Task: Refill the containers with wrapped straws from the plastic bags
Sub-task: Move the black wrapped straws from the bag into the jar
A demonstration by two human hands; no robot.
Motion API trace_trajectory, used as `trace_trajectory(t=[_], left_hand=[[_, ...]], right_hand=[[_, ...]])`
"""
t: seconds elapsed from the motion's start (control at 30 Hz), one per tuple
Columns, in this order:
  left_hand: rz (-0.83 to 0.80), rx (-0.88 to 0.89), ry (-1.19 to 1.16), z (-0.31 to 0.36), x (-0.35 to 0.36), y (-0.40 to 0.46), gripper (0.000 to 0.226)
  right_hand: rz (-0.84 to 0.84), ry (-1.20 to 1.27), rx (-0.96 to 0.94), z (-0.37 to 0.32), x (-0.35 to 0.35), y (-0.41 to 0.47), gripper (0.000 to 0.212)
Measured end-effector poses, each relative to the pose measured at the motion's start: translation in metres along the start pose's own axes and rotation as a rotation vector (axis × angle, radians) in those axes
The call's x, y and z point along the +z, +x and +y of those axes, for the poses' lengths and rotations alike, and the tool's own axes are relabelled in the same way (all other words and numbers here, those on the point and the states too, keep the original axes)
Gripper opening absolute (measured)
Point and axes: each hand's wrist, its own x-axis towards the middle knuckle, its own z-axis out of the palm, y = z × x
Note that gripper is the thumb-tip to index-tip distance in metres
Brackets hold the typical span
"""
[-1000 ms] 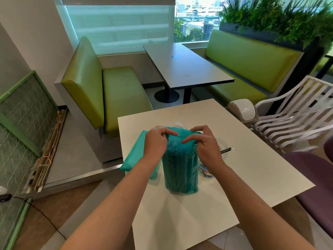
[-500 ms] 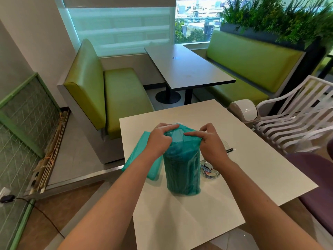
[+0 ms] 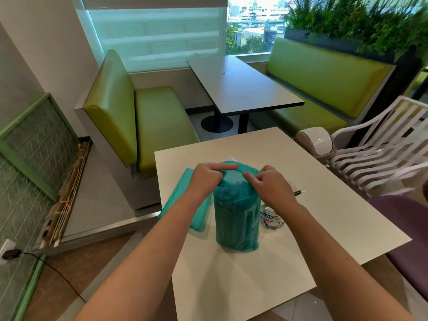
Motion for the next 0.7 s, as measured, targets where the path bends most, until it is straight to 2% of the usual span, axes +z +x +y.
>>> trace_trajectory(t=[0.1, 0.23, 0.37, 0.5, 0.6, 0.7], left_hand=[[0.037, -0.037, 0.029, -0.009, 0.0, 0.002, 0.049], [0.074, -0.123, 0.068, -0.02, 0.003, 0.006, 0.026], [-0.032, -0.176, 0.083, -0.026, 0.003, 0.004, 0.064], [-0.203, -0.255, -0.042, -0.024, -0.004, -0.003, 0.076], [-0.277, -0.265, -0.049, -0.025, -0.008, -0.007, 0.08], [-0.289, -0.295, -0.051, -0.027, -0.009, -0.009, 0.082]], right_hand=[[-0.056, 0.079, 0.0, 0.003, -0.001, -0.003, 0.022], [-0.205, 0.304, 0.093, 0.007, 0.0, -0.007, 0.053], [-0.349, 0.495, 0.2, 0.015, 0.002, -0.008, 0.076], [-0.44, 0.49, 0.241, 0.026, 0.013, -0.003, 0.091], [-0.416, 0.5, 0.256, 0.028, 0.017, -0.002, 0.087], [-0.388, 0.646, 0.324, 0.027, 0.018, -0.003, 0.071]])
